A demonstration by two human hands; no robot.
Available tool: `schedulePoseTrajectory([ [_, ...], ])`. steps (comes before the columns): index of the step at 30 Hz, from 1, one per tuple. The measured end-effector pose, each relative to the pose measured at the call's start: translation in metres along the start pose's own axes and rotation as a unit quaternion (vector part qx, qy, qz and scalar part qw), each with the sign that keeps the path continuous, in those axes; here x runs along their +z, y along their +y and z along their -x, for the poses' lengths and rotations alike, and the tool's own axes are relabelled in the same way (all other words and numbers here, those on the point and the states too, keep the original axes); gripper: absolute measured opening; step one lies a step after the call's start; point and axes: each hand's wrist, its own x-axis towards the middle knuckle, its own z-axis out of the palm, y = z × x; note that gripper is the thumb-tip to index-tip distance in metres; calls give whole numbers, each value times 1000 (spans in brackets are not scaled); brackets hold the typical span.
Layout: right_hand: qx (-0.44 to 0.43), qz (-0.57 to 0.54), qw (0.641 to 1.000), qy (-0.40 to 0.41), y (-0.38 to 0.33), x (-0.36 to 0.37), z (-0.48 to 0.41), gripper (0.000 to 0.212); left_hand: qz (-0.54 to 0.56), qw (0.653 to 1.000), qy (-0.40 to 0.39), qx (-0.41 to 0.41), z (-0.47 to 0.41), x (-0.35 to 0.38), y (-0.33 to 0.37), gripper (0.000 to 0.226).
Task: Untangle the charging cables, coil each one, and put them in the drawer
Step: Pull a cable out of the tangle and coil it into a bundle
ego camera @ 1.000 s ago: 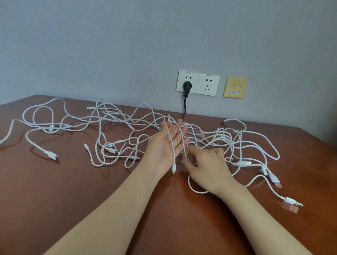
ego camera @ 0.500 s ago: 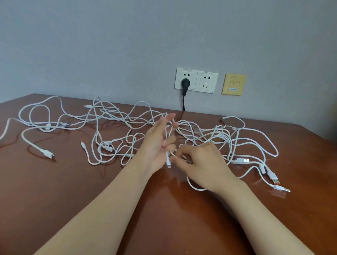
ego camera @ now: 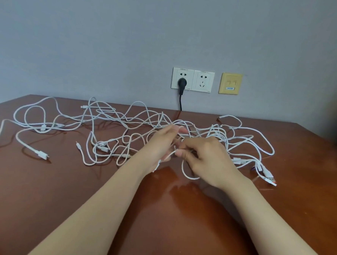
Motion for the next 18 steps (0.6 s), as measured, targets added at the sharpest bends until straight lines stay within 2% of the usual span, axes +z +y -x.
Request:
schedulePoseTrajectory([
  [4,-3,42,998,52,-1,1,3,15,-43,997,-48,-31,1,10,-4,30],
  [7,92,77,992,39,-2,-4,3,34,-85,991,-104,-22,2,8,-7,27],
  [9,133,109,985,7,3,-6,3,38,-157,978,-134,-2,4,8,-9,32],
  [13,124,118,985,-29,10,-8,3,36,-266,949,-170,25,5,6,-11,39],
  [18,97,34,993,-66,14,-10,4,19,-280,934,-219,36,7,-2,-6,34],
])
